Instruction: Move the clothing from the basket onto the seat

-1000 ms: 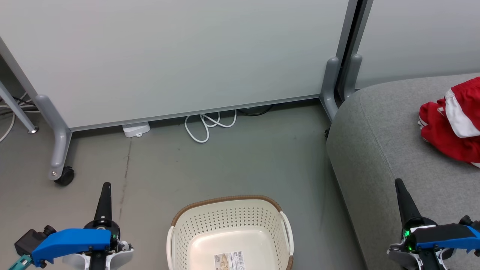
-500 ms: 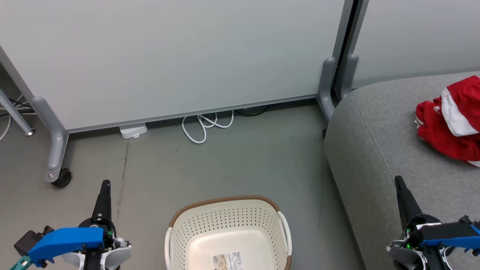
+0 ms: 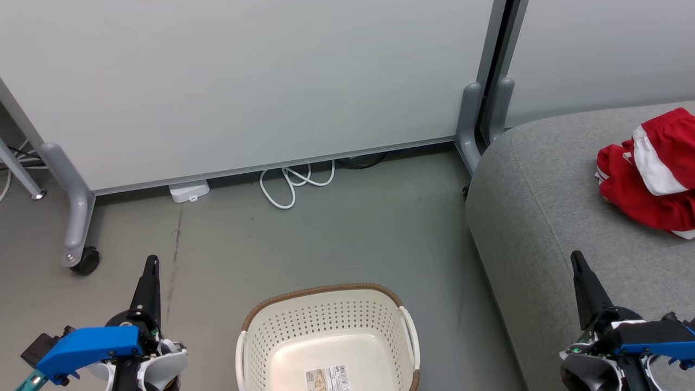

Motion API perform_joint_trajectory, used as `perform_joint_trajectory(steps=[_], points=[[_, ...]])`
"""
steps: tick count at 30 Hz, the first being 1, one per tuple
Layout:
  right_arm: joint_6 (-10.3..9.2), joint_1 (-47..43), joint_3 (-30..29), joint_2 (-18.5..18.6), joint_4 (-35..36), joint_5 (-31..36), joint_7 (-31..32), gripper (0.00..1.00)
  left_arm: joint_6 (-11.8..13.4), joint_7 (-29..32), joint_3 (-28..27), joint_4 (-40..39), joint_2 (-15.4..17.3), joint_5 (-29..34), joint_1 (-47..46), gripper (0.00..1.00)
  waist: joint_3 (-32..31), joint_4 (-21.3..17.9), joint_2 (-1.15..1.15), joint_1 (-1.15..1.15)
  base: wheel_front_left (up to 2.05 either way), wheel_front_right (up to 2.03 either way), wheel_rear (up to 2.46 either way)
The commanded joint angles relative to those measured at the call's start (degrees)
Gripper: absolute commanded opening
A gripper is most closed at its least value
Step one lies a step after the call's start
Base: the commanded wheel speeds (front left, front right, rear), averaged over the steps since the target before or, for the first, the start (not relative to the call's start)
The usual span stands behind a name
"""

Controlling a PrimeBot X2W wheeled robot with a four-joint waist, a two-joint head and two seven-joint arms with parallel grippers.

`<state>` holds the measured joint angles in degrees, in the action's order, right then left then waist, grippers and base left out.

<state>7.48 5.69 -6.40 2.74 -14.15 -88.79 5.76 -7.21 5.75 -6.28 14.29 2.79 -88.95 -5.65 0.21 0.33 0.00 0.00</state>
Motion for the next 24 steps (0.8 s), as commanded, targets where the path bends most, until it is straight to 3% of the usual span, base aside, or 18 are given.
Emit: perform_joint_trajectory(steps=[1, 24], points=[[0.02, 0.76, -0.16, 0.24, 0.2, -1.44, 0.42, 0.0, -0.46, 0.45, -0.2, -0.33, 0.16, -1.25, -0.74, 0.0, -0.01, -0.07, 0.0, 0.0, 0.0, 0.0, 0.0], [0.02, 0.89, -0.19, 0.24, 0.18, -3.69, 1.02, 0.0, -0.5, 1.04, -0.38, -0.31, 0.16, -3.51, -0.85, 0.0, -0.03, -0.33, 0.0, 0.0, 0.0, 0.0, 0.0]])
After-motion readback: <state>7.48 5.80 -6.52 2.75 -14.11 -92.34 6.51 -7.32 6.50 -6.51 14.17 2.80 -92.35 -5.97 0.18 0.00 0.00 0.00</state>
